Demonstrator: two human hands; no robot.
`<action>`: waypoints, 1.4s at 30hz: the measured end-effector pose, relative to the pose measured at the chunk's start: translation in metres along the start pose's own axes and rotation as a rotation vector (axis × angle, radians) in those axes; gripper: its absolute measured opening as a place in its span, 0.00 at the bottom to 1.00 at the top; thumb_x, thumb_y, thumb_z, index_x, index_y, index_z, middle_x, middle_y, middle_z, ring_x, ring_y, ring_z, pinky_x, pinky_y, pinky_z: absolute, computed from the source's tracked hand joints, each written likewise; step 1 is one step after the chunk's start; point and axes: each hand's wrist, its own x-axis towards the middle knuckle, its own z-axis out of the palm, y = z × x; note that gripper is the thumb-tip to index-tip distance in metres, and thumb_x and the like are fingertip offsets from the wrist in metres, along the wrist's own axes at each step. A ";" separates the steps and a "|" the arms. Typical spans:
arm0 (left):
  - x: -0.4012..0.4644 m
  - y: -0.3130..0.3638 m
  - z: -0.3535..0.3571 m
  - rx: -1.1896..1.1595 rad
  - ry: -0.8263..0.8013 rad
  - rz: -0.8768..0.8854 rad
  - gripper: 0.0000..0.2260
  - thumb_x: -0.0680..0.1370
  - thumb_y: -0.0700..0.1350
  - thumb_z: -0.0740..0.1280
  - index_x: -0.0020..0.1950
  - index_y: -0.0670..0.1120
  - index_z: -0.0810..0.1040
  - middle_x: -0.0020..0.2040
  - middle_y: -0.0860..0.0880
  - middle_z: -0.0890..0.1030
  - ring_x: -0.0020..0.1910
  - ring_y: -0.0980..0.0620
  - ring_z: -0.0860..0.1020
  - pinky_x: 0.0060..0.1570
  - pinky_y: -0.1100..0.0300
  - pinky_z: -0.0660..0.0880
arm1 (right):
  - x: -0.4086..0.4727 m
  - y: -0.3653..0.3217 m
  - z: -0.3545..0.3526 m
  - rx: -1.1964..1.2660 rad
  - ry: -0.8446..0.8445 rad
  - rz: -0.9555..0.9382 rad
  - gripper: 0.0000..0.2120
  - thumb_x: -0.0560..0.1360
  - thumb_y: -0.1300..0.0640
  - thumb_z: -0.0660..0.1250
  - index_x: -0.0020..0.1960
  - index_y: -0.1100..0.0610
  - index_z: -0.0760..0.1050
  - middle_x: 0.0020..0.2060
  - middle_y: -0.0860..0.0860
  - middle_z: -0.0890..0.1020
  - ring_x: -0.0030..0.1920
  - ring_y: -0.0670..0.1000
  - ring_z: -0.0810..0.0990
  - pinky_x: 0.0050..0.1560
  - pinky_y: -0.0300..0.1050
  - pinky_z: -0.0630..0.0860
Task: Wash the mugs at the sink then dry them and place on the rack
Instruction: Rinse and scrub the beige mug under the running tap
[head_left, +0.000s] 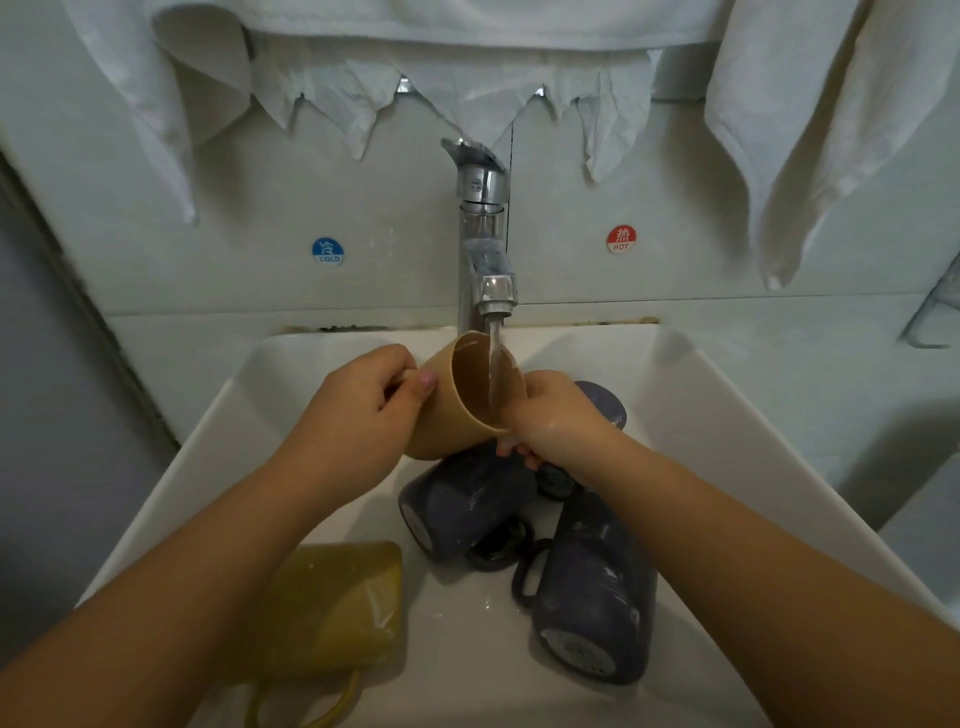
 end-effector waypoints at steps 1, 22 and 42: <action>0.000 0.000 -0.001 0.009 -0.002 0.020 0.13 0.82 0.47 0.60 0.36 0.48 0.69 0.33 0.50 0.71 0.32 0.54 0.69 0.33 0.61 0.63 | 0.001 0.001 0.000 -0.067 0.019 -0.051 0.06 0.77 0.62 0.63 0.42 0.57 0.73 0.32 0.52 0.78 0.31 0.47 0.78 0.29 0.37 0.73; 0.013 -0.016 -0.007 0.080 0.050 0.115 0.08 0.80 0.47 0.62 0.42 0.52 0.70 0.43 0.53 0.73 0.41 0.56 0.71 0.40 0.64 0.67 | 0.000 -0.002 0.004 -0.317 -0.081 -0.164 0.10 0.81 0.58 0.58 0.45 0.60 0.75 0.35 0.54 0.79 0.38 0.52 0.79 0.41 0.43 0.76; 0.048 -0.008 0.000 -0.132 -0.046 0.038 0.13 0.75 0.39 0.69 0.31 0.47 0.76 0.27 0.55 0.74 0.27 0.62 0.73 0.36 0.61 0.69 | -0.004 0.005 0.000 -0.187 -0.101 -0.233 0.06 0.77 0.63 0.62 0.51 0.54 0.73 0.39 0.54 0.79 0.29 0.50 0.75 0.26 0.40 0.73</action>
